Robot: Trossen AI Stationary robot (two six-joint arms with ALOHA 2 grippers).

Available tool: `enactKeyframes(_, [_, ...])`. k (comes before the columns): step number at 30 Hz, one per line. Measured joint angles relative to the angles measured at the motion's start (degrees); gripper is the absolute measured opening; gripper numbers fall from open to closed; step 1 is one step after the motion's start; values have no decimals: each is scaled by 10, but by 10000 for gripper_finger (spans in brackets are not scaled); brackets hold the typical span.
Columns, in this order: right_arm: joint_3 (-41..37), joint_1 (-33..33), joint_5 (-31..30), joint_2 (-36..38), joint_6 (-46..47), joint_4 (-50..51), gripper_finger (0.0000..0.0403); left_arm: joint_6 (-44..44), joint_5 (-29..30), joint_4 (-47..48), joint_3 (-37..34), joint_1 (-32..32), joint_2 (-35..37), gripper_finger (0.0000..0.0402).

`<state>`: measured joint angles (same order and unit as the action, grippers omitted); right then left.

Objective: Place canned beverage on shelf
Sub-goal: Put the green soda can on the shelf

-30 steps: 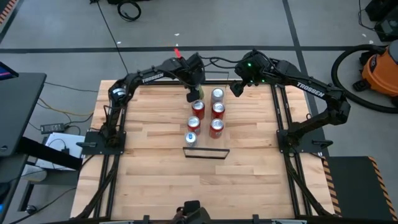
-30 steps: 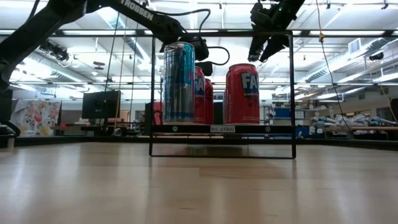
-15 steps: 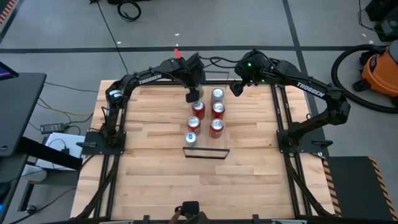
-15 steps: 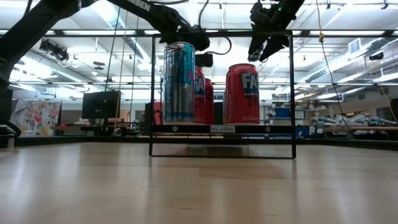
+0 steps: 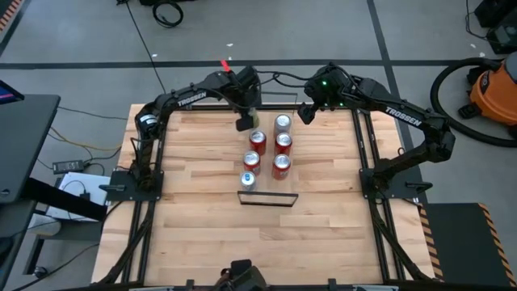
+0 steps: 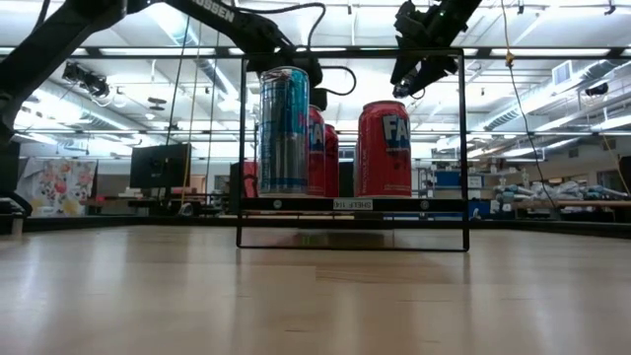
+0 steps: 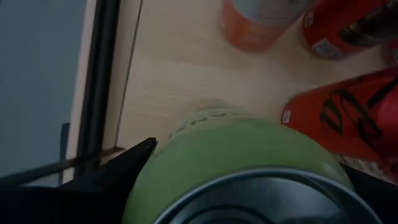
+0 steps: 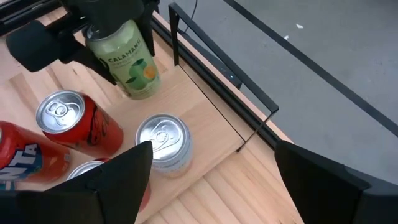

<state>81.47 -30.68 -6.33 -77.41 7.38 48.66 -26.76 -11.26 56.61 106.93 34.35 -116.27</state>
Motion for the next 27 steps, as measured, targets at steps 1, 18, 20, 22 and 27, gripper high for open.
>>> enactKeyframes(1, [0,0,0,0,0,0,348,0,-3,2,-3,0,0,320])
enactKeyframes(18, [0,0,0,0,0,-2,348,3,-4,-65,-43,-31,0,320])
enactKeyframes(20, [0,0,0,0,0,-2,348,2,-5,-67,-43,-32,0,320])
enactKeyframes(22, [0,0,0,0,0,-2,348,2,-4,-69,-43,-31,0,321])
enactKeyframes(27, [0,0,0,0,0,-2,348,2,-4,-70,-43,-29,0,321])
